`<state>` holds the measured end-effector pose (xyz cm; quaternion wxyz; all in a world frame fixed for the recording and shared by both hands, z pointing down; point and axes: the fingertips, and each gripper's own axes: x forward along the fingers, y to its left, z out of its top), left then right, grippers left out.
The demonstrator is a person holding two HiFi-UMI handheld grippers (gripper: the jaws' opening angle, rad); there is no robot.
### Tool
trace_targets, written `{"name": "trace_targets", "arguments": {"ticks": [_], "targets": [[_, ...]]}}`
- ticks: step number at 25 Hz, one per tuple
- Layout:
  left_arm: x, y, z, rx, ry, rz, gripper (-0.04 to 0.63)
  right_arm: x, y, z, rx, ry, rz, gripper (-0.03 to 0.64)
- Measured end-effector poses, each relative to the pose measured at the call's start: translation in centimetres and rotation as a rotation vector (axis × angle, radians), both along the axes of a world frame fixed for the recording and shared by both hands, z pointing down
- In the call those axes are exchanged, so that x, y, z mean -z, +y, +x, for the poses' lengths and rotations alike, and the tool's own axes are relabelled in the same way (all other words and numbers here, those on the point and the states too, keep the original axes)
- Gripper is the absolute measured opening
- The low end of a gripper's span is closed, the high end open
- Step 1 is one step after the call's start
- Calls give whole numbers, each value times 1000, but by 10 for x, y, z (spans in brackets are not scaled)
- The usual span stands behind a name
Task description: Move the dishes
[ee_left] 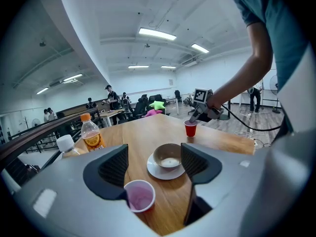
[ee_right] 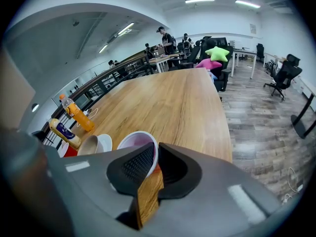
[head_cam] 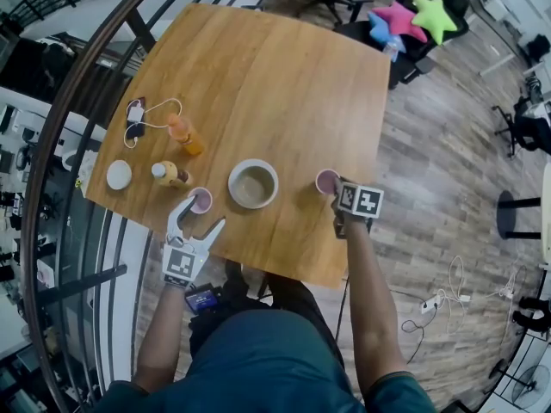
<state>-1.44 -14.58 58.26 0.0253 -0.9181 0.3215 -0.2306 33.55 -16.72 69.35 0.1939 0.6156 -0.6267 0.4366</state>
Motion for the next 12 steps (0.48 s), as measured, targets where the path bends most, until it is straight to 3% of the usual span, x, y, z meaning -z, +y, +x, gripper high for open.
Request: {"name": "trace_targets", "arguments": {"ticks": [8,12], "targets": [[3,1,-5,11,2,1,331,5,1,-1,23,12,8,51],[4,0,-10,22,6,1,331,16,-1,2,26,65,26,92]]}}
